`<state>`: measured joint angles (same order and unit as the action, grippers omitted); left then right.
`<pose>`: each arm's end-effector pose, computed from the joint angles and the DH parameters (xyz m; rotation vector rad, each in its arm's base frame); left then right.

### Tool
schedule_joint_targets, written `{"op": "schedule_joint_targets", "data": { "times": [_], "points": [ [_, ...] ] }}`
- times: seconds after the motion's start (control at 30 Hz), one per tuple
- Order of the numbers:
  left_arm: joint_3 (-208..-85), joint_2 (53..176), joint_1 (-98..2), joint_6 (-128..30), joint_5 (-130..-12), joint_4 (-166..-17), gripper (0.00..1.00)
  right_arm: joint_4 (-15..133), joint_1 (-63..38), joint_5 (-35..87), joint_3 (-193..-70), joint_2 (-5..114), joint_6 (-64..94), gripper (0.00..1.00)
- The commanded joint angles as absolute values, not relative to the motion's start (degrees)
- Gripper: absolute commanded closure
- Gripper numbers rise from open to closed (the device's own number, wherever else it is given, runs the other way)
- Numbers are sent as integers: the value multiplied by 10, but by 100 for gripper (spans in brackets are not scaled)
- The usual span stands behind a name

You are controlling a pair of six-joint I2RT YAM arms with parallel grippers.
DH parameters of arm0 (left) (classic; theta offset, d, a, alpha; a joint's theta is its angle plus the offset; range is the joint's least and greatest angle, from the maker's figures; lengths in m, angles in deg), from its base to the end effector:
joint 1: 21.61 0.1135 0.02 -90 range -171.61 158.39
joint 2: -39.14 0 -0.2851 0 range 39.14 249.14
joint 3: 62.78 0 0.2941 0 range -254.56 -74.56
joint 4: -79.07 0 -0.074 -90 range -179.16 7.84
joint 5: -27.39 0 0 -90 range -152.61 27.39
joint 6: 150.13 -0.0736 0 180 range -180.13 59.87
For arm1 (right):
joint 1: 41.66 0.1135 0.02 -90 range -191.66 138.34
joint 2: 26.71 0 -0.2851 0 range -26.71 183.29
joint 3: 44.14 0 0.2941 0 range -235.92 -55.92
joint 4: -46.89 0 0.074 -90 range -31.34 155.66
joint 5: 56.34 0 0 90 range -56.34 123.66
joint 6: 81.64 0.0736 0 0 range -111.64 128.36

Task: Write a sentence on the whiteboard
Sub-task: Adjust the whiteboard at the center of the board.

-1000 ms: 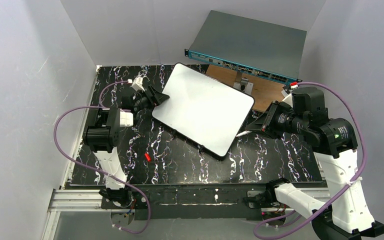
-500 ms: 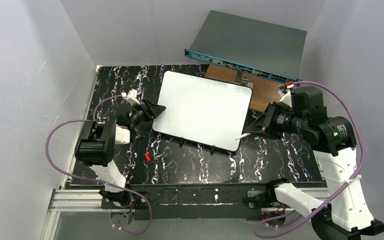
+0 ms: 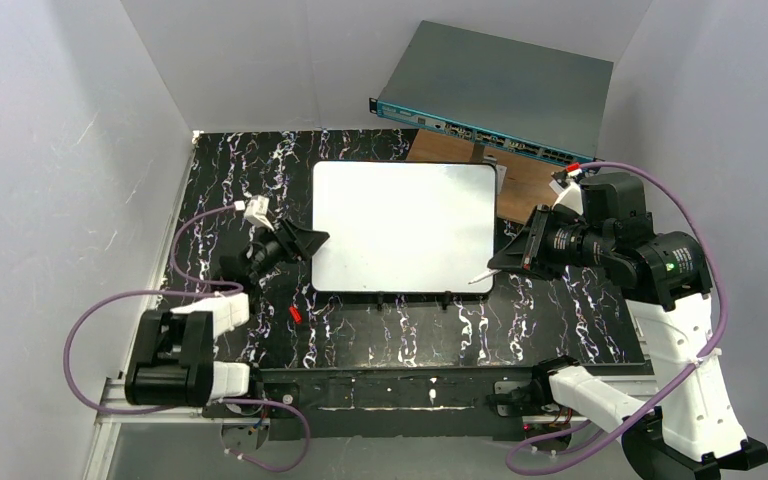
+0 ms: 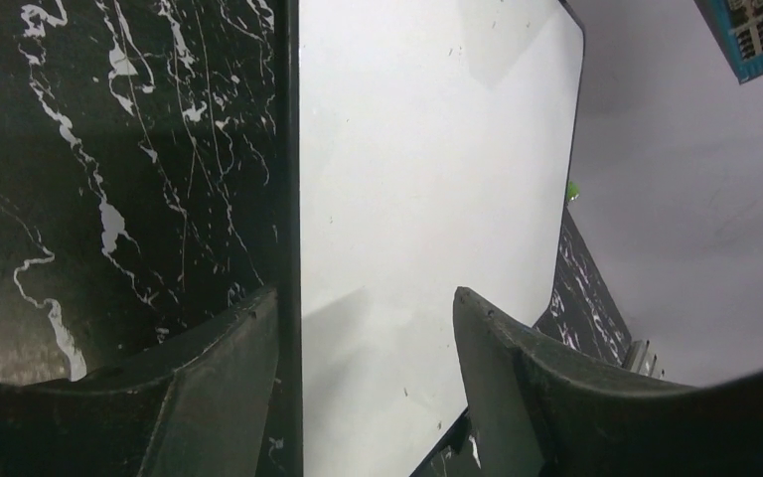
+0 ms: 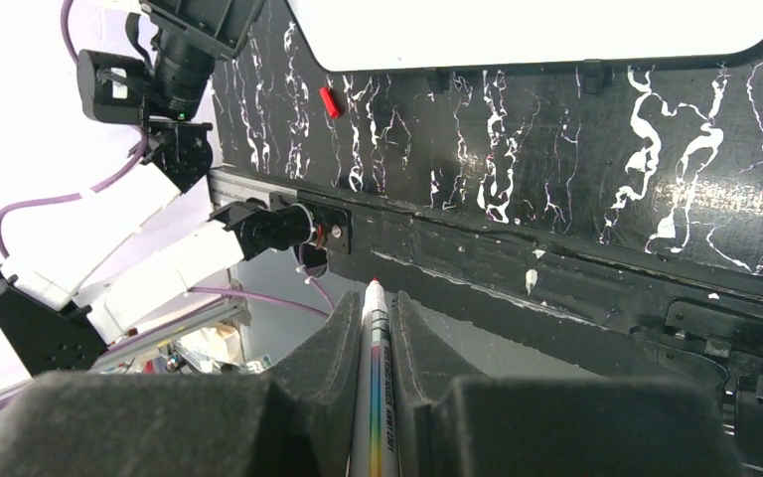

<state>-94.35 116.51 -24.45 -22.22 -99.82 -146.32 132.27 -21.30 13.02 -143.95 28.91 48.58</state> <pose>0.2927 -0.0591 0.1799 0.0278 1.6803 -1.0539 0.1573 0.0860 0.4597 0.2200 2.4142 0.9328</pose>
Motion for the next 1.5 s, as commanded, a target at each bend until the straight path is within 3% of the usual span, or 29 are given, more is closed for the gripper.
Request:
{"op": "schedule_joint_targets", "data": {
  "times": [0.0, 0.4, 0.63, 0.73, 0.83, 1.07, 1.27, 1.47],
  "points": [
    [-922, 1076, -247, -269, -1013, -1384, 39, 1313, -215, 109, -1454, 287, 469, 99],
    [-889, 810, -246, -361, -1028, -1101, 36, 1301, -216, 94, -1436, 277, 471, 99],
    [-995, 737, -246, -435, -1029, -910, 30, 1287, -216, 86, -1428, 271, 476, 99],
    [-1106, 779, -244, -502, -1043, -825, 29, 1285, -216, 88, -1420, 261, 480, 99],
    [-1304, 926, -241, -526, -1097, -791, 27, 1279, -216, 92, -1411, 253, 480, 99],
    [-1409, 1103, -239, -428, -1125, -950, 27, 1258, -216, 90, -1393, 245, 489, 99],
    [-1538, 1248, -248, -458, -1174, -904, 25, 1260, -216, 105, -1390, 231, 495, 99],
    [-1586, 1352, -254, -369, -1229, -985, 25, 1260, -216, 122, -1392, 221, 505, 99]
  ]
}}
